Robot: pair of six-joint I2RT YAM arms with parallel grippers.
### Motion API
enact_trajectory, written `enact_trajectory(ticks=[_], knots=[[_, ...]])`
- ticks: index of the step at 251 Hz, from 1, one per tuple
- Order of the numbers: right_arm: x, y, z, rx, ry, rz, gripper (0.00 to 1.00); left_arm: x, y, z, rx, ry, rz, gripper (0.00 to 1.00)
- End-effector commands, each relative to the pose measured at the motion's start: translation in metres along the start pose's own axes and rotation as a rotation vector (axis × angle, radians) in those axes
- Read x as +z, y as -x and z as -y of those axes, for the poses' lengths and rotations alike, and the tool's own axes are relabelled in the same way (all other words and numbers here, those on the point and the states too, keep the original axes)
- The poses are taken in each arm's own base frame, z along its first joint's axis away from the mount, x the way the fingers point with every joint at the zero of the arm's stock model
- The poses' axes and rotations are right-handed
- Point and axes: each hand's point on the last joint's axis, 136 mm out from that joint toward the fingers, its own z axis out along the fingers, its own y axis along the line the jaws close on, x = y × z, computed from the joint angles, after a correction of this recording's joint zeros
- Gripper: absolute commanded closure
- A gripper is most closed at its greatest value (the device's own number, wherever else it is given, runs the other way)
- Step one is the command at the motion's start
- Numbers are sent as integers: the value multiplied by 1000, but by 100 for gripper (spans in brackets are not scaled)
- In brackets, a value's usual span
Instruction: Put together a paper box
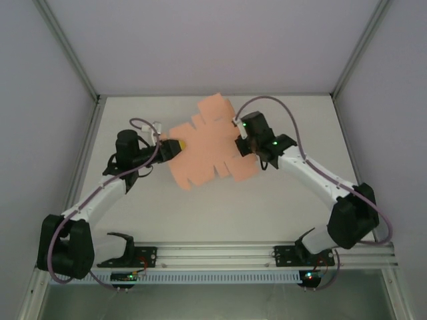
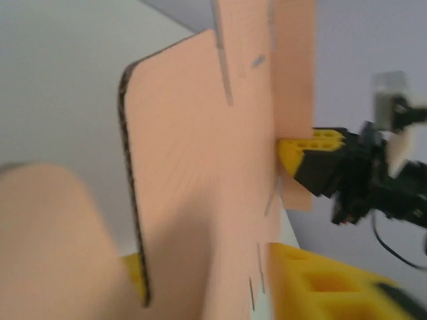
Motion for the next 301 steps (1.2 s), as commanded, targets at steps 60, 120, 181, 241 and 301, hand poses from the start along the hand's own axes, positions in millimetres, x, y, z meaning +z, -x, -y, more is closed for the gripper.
enact_trajectory(ticks=[60, 120, 181, 241, 301], knots=[[47, -27, -24, -475, 84, -74, 100, -51, -52, -136, -98, 722, -91, 1], [78, -13, -32, -862, -11, 68, 100, -18, -8, -82, -10, 461, -58, 0], [74, 26, -54, -962, -86, 302, 100, 25, 54, -14, 58, 193, -70, 0], [74, 28, -59, -972, -87, 299, 100, 56, 52, -10, 89, 171, -182, 10], [73, 29, -64, -968, -76, 324, 100, 69, 35, 0, 119, 113, -241, 26]])
